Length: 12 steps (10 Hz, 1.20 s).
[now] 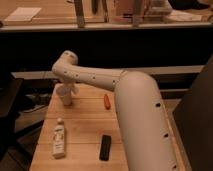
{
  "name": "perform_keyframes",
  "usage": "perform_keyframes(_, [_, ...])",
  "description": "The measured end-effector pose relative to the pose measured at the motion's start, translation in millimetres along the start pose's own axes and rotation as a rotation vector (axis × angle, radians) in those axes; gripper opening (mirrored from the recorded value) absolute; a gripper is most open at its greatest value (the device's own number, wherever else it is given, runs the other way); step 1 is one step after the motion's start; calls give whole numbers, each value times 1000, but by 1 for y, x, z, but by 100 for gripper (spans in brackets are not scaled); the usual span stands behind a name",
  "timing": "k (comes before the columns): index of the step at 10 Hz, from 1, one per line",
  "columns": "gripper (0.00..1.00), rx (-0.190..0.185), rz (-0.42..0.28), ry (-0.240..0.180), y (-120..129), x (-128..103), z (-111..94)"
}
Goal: Place the white sponge in the ceramic cup
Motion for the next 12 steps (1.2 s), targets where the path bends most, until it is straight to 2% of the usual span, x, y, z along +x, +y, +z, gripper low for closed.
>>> perform_keyframes(11, [13, 21, -31, 17, -5, 2, -1])
perform_keyframes(12, [19, 23, -35, 18, -5, 2, -1])
